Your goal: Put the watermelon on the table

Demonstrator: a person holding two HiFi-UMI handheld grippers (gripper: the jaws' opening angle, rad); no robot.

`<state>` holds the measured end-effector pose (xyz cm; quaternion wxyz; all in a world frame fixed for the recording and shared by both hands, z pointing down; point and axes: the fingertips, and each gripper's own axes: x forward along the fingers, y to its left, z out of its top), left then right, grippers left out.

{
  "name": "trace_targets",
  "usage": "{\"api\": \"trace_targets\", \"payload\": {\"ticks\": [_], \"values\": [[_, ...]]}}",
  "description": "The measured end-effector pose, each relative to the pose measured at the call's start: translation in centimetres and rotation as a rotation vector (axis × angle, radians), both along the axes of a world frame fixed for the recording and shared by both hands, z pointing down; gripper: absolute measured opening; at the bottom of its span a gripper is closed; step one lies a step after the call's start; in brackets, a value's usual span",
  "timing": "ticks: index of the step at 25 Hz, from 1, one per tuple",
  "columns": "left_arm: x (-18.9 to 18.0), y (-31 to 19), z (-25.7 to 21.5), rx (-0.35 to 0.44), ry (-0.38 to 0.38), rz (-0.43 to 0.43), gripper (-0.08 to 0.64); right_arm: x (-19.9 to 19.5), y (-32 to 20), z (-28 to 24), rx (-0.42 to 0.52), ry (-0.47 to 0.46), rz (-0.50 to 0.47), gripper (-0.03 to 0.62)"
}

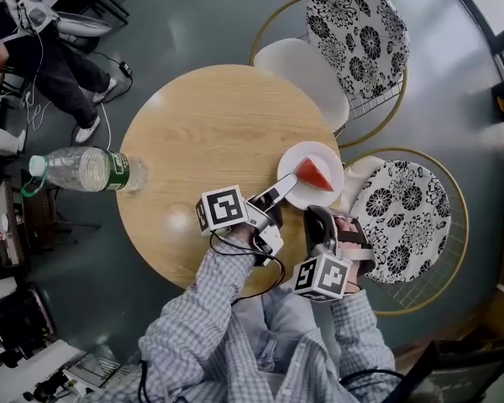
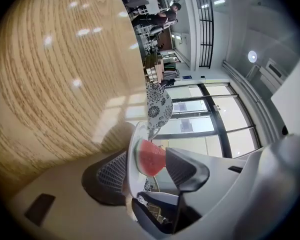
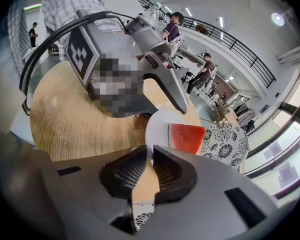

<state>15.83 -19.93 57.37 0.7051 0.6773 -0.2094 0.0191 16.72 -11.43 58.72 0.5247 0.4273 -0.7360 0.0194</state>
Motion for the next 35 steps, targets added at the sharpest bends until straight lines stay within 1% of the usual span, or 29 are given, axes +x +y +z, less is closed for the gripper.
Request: {"api": "trace_targets", "payload": {"ticks": [2, 4, 10, 13, 14, 17, 19, 20, 22, 25, 26, 28, 29, 31, 32, 34, 35], "values": [[-0.1, 0.1, 0.0, 0.004, -0.010, 0.017, 0.240, 0.0, -0.2, 0.0, -0.005, 0.002, 0.011, 0.043], [-0.2, 0.2, 0.0, 0.007, -0.003, 0.021, 0.251, 0.2, -0.4, 0.1, -0.007, 0.005, 0.023, 0.044], [-2.1, 0.3, -0.2, -0.009, -0.003, -0.019, 0.252, 0.3, -0.7, 0.6, -0.023, -0.007, 0.030, 0.043], [-3.0, 0.6, -0.6, 0.002, -0.001, -0.025, 0.250, 0.2, -0.6, 1.0, -0.033, -0.025, 0.038, 0.043], [-3.2, 0.7, -0.9, 0.011, 0.017, -0.025, 0.250, 0.2, -0.6, 1.1, -0.035, -0.036, 0.047, 0.044], [-3.4, 0.8, -2.8, 0.037, 0.132, -0.042, 0.250, 0.2, -0.7, 1.1, -0.040, -0.088, 0.089, 0.044], [-4.0, 0.9, -3.7, 0.038, 0.174, -0.065, 0.244, 0.1, -0.8, 0.8, -0.036, -0.125, 0.121, 0.046], [-4.4, 0.9, -4.1, 0.040, 0.188, -0.078, 0.227, 0.0, -0.8, 0.5, -0.031, -0.148, 0.139, 0.048], [-5.3, 0.9, -4.8, 0.068, 0.176, -0.085, 0.162, -0.2, -0.9, -0.1, -0.015, -0.206, 0.181, 0.048], [-6.7, 1.0, -5.4, 0.150, 0.094, -0.048, 0.038, 0.0, -1.1, -1.7, 0.037, -0.304, 0.276, 0.046], [-7.1, 1.2, -5.7, 0.164, 0.088, -0.042, 0.016, 0.0, -1.2, -2.4, 0.052, -0.345, 0.315, 0.044], [-7.8, 1.7, -6.4, 0.183, 0.091, -0.043, 0.008, -0.1, -1.2, -3.7, 0.065, -0.454, 0.393, 0.044], [-8.3, 2.1, -6.6, 0.194, 0.081, -0.039, 0.008, -0.2, -1.1, -4.3, 0.073, -0.521, 0.431, 0.043], [-9.2, 2.8, -7.1, 0.216, 0.065, -0.013, 0.008, -0.3, -0.9, -5.5, 0.101, -0.656, 0.506, 0.015], [-9.5, 3.2, -7.6, 0.237, 0.067, 0.008, 0.008, -0.4, -0.8, -6.1, 0.116, -0.720, 0.536, 0.014], [-10.1, 3.9, -8.8, 0.287, 0.083, 0.052, 0.008, -1.0, -0.6, -7.4, 0.143, -0.829, 0.573, 0.014], [-10.4, 4.3, -9.3, 0.304, 0.089, 0.068, 0.008, -1.4, -0.5, -8.0, 0.153, -0.866, 0.581, 0.014]]}}
